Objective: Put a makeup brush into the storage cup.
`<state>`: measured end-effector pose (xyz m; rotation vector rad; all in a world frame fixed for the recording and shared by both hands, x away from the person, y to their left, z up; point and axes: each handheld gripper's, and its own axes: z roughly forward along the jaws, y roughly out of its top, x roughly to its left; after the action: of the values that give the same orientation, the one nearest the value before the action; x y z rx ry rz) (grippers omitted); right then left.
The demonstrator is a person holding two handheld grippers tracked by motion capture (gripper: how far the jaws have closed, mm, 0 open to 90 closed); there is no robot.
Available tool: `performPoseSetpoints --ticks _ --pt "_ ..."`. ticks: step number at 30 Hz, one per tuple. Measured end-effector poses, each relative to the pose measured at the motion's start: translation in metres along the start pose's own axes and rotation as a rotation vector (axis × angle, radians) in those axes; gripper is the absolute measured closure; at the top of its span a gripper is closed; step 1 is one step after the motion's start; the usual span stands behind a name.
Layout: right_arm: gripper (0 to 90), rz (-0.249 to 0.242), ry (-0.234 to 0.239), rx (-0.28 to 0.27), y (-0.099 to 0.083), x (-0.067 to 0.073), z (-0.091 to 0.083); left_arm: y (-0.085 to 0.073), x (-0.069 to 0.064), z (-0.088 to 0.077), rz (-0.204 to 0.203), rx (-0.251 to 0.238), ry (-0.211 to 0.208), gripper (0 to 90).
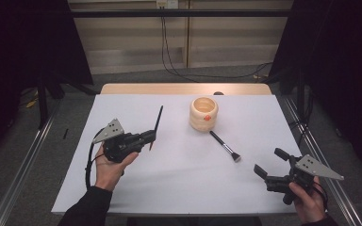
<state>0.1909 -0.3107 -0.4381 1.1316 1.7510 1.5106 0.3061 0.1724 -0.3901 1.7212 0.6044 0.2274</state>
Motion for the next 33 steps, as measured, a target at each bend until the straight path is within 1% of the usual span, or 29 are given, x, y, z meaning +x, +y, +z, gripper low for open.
performPoseSetpoints --ticks 1,3,4,5,8,11,14,18,19,20,22,23,24,26,27,29,32,33 --pt "0.0 0.003 0.001 0.003 0.000 0.000 0.000 0.000 -0.002 0.001 -0.001 -0.001 0.003 83.4" --pt "0.0 0.002 -0.001 0.001 0.000 0.000 0.000 0.001 -0.004 0.001 0.007 0.008 -0.013 83.4" --pt "0.0 0.002 -0.001 0.001 0.000 0.000 0.000 0.002 -0.005 0.002 0.006 -0.003 -0.026 83.4" --pt "0.0 -0.002 0.000 0.003 0.000 0.000 0.000 0.002 -0.008 0.003 0.002 0.003 -0.022 83.4" --pt "0.0 0.000 0.003 0.003 0.000 0.000 0.000 0.003 -0.011 0.006 0.001 0.002 -0.053 83.4" --pt "0.0 0.004 0.002 0.002 0.000 0.000 0.000 0.003 -0.017 0.010 0.018 0.004 -0.083 83.4" --pt "0.0 0.004 0.003 0.005 0.000 0.001 0.000 0.004 -0.025 0.014 0.041 0.020 -0.094 83.4" --pt "0.0 -0.001 0.004 0.005 0.000 0.000 0.000 0.007 -0.031 0.019 0.048 0.017 -0.114 83.4" --pt "0.0 -0.001 0.004 0.003 0.000 0.000 0.000 0.007 -0.033 0.020 0.042 0.011 -0.123 83.4" --pt "0.0 -0.001 0.004 0.004 0.000 0.000 -0.001 0.008 -0.035 0.021 0.046 0.020 -0.124 83.4" --pt "0.0 0.000 0.005 0.004 0.000 0.000 -0.001 0.009 -0.038 0.026 0.040 0.027 -0.119 83.4" --pt "0.0 -0.006 0.007 0.004 0.000 -0.001 0.000 0.009 -0.039 0.029 0.042 0.027 -0.130 83.4" --pt "0.0 -0.001 0.006 0.008 0.000 -0.001 0.000 0.009 -0.040 0.030 0.039 0.022 -0.135 83.4" --pt "0.0 -0.006 0.003 0.006 0.000 -0.001 0.000 0.010 -0.044 0.036 0.047 0.031 -0.150 83.4" --pt "0.0 0.002 0.004 0.004 0.000 0.000 0.000 0.011 -0.046 0.039 0.054 0.042 -0.151 83.4" --pt "0.0 -0.006 0.004 0.006 0.000 -0.001 0.000 0.013 -0.050 0.044 0.057 0.040 -0.163 83.4" --pt "0.0 -0.003 0.005 0.006 0.000 0.000 0.000 0.019 -0.055 0.050 0.061 0.029 -0.186 83.4" --pt "0.0 -0.005 0.006 0.006 0.000 0.000 0.000 0.020 -0.057 0.051 0.073 0.029 -0.192 83.4"
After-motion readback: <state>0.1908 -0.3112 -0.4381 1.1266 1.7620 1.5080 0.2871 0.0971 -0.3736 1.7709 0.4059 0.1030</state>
